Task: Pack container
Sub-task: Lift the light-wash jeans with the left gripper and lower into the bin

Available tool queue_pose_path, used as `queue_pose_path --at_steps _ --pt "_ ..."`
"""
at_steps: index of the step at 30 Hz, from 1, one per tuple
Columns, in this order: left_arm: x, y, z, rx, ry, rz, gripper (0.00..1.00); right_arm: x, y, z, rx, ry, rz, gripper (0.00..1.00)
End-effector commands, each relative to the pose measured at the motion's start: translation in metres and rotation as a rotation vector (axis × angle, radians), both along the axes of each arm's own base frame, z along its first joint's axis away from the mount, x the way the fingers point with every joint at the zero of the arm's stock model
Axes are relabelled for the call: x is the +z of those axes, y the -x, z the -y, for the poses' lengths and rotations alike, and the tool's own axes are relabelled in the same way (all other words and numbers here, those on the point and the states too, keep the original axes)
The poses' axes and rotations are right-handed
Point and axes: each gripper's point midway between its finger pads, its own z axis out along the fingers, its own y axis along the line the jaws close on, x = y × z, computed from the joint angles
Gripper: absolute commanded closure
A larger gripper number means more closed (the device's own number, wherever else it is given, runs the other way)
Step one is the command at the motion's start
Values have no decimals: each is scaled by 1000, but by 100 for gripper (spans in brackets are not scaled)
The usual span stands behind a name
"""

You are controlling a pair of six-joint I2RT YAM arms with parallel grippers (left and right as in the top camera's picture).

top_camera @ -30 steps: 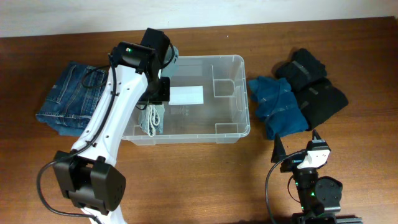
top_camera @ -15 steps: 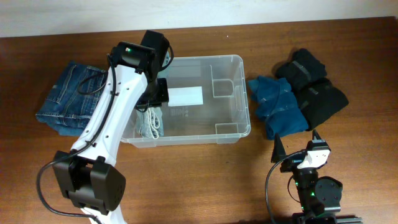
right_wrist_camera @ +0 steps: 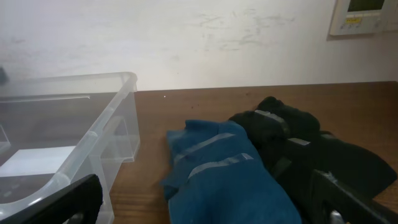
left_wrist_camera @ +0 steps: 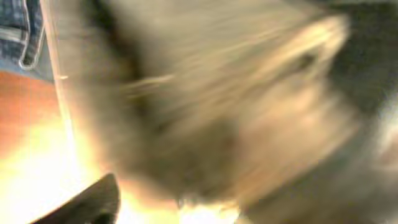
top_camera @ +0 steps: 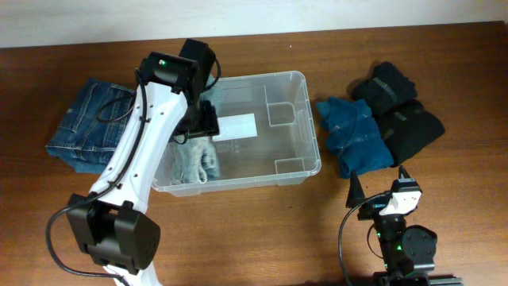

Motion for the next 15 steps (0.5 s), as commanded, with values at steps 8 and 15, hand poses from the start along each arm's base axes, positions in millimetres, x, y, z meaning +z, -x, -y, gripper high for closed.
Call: queue_pose_path --at_steps 8,15 --pt "10 -25 7 8 43 109 1 -3 0 4 -21 -3 -3 2" --pt "15 -47 22 -3 114 196 1 -3 0 4 -21 -3 -3 1"
